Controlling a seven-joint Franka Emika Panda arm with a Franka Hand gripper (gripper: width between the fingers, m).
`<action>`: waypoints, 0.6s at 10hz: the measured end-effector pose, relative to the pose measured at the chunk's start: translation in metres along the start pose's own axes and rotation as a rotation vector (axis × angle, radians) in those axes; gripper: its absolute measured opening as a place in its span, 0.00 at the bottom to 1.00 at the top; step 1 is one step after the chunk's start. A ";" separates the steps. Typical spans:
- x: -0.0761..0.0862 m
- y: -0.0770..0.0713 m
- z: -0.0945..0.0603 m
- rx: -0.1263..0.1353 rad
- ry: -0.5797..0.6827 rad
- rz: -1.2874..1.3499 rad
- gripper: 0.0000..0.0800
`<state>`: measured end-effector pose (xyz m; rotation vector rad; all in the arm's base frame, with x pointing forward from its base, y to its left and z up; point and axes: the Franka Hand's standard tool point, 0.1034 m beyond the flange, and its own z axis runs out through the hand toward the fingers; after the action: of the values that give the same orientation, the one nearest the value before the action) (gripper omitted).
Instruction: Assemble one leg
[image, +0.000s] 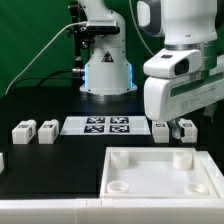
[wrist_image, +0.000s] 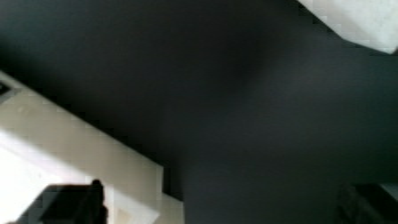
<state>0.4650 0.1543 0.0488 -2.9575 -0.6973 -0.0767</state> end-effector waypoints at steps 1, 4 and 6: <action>-0.003 -0.002 0.002 0.011 -0.005 0.149 0.81; -0.023 -0.015 0.012 0.048 -0.082 0.444 0.81; -0.031 -0.020 0.015 0.058 -0.130 0.476 0.81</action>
Offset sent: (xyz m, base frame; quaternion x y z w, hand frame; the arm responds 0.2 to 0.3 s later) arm -0.0278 0.0123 -0.0100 0.0109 -0.1375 0.0900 0.9863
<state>0.4291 0.1599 0.0335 -2.9991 0.0092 0.1706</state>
